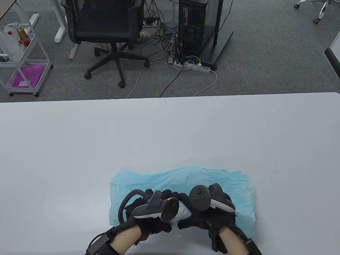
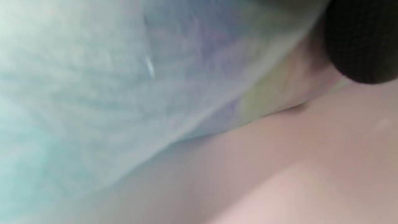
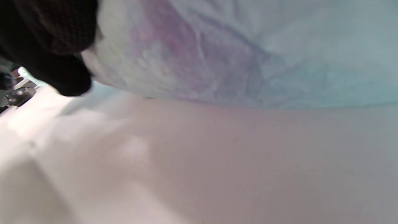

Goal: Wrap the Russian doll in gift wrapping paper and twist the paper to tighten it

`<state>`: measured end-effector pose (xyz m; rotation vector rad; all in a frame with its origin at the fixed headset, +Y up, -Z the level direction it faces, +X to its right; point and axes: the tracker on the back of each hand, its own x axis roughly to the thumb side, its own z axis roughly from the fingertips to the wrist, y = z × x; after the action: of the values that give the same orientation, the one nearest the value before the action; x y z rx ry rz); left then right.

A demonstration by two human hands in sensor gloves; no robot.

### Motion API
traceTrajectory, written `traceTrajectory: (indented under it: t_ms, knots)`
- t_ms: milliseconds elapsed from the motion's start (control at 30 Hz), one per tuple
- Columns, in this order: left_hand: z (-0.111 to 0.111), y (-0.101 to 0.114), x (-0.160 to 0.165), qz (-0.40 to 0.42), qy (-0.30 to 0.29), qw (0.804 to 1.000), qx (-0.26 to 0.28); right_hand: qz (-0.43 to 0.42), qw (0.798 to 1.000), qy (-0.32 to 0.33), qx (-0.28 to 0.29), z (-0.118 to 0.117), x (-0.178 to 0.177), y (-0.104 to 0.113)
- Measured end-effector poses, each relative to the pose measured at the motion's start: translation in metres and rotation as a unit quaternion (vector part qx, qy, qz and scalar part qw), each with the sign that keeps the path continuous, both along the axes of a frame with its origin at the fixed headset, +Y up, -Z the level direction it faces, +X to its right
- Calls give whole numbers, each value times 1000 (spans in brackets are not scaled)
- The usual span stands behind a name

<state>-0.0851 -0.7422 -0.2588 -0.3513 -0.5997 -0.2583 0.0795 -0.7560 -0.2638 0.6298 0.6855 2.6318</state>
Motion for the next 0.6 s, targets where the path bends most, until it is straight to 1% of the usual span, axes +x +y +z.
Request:
traceTrajectory:
  t_ms: [33, 67, 200, 233, 300, 367, 433, 467, 533, 567, 600]
  knots:
    - [-1, 0, 0, 0, -1, 1000, 2, 0, 1000, -4, 4, 1, 1, 1]
    - [-3, 0, -1, 12, 2, 1000, -9, 0, 1000, -5, 14, 3, 1, 3]
    - [-12, -4, -9, 67, 33, 995, -61, 48, 993, -11, 110, 13, -3, 20]
    - [-15, -5, -12, 81, 41, 993, -78, 61, 990, -7, 124, 16, -6, 23]
    - [-18, -7, -17, 98, 48, 989, -102, 68, 990, 13, 123, 18, -13, 22]
    - [-22, -9, -21, 115, 55, 984, -124, 96, 989, 32, 104, 19, -18, 13]
    - [-21, -9, -23, 129, 60, 981, -130, 140, 981, 15, 131, 18, -19, 9]
    - [-20, -8, -22, 130, 62, 982, -122, 137, 982, 18, 127, 17, -19, 9]
    - [-12, -2, -16, 83, 42, 995, -40, 107, 989, 5, 103, 12, -15, 8]
    - [-7, 0, -10, 45, 27, 999, 13, 87, 993, -4, 75, 6, -12, 7]
    - [-3, 1, -7, 20, 18, 999, 44, 67, 996, -8, 49, 1, -9, 6]
